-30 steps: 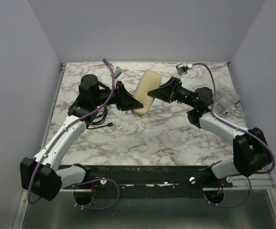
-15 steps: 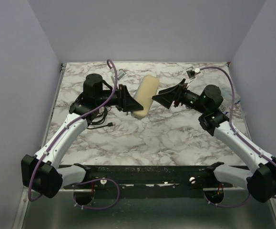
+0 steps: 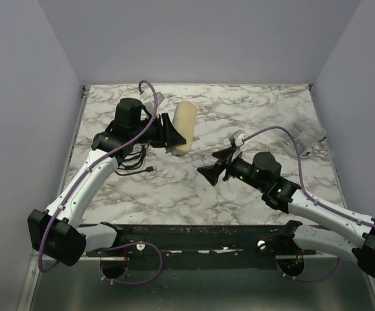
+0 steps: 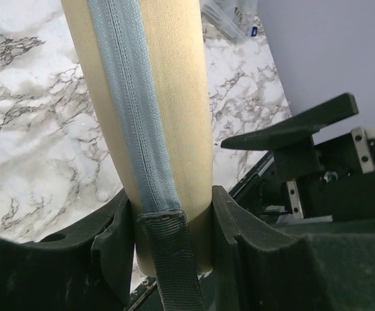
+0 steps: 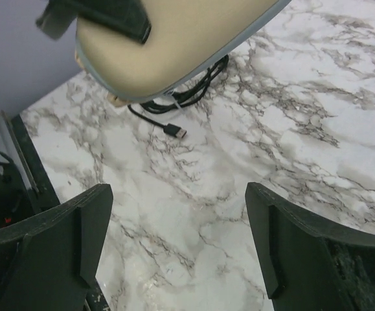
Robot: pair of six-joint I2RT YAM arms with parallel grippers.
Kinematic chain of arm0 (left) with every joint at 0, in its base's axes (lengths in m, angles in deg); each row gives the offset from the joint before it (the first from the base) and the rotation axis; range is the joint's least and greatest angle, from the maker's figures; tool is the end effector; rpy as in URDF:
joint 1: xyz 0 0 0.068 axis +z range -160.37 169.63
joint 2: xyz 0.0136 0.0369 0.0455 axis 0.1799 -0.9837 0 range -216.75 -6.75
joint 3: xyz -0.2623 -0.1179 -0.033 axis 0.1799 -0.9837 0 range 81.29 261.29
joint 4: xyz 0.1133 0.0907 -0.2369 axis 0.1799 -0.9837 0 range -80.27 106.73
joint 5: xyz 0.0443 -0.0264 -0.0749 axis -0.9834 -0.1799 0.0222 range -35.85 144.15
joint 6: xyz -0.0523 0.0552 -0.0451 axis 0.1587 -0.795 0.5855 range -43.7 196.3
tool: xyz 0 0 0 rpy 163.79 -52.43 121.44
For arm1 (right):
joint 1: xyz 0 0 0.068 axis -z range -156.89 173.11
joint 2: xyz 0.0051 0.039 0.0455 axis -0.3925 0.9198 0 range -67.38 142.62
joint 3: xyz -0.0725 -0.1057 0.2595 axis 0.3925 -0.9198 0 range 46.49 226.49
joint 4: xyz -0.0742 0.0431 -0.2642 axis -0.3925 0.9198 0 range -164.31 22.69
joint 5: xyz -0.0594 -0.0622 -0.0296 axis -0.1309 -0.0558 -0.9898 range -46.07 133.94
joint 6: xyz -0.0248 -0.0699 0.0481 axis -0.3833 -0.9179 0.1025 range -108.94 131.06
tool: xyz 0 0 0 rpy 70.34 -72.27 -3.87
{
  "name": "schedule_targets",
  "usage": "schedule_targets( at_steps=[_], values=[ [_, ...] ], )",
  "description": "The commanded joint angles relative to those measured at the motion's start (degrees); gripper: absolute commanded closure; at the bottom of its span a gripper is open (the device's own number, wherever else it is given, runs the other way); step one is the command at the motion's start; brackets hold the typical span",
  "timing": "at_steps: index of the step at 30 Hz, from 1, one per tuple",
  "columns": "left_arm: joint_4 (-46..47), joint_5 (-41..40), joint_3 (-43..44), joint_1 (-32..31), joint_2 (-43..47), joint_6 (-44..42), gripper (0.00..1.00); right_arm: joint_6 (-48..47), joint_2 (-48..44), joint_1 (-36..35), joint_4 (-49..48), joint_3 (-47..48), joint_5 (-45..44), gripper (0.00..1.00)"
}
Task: Open the umbrella
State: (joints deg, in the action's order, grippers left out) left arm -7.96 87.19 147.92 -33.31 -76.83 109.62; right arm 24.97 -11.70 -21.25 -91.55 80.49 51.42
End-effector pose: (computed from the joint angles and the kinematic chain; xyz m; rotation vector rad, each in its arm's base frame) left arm 0.2717 -0.1616 0.3560 0.1873 2.1879 -1.1764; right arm 0.1923 0.2023 0.2928 -0.5522 1.6324 0.8732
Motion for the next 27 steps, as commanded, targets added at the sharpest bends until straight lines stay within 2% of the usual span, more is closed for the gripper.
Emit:
schedule_targets(
  at_steps=[1, 5, 8, 12, 13, 14, 17, 21, 27],
  values=[
    [-1.7, -0.8, 4.1, -0.1, -1.0, -3.2, 1.0, -9.1, 1.3, -4.4, -7.1, -3.0, -11.1, 0.11],
    [-1.0, -3.1, 4.3, 0.1, -0.2, -1.4, 1.0, -8.1, 1.7, -4.4, -12.4, -4.8, -9.4, 0.1],
    [9.3, 13.0, 1.7, 1.4, 0.7, -1.2, 1.0, -8.0, 3.0, -4.4, -12.3, -4.1, -8.7, 0.11],
    [32.9, 27.2, -6.6, 4.2, -0.9, 16.5, 0.92, -7.3, 3.4, -4.4, -13.3, -3.6, -7.8, 0.1],
    [39.4, 31.6, -7.6, 5.0, -2.9, 21.8, 1.0, -7.4, 3.3, -4.4, -13.5, -3.5, -7.8, 0.1],
    [42.6, 33.5, -8.1, 5.4, -4.5, 24.5, 1.0, -7.5, 3.3, -4.5, -13.6, -3.4, -7.8, 0.11],
    [41.7, 33.0, -8.5, 6.1, -5.7, 24.9, 1.0, -8.4, 3.2, -4.7, -14.0, -3.4, -7.9, 0.11],
    [26.4, 27.8, -4.4, 6.1, -4.4, 14.4, 1.0, -9.2, 4.1, -5.1, -15.3, -3.3, -7.9, 0.11],
    [24.8, 27.5, -3.4, 5.9, -4.0, 12.5, 1.0, -10.1, 6.5, -5.6, -19.1, -3.4, -8.3, 0.24]
  ],
)
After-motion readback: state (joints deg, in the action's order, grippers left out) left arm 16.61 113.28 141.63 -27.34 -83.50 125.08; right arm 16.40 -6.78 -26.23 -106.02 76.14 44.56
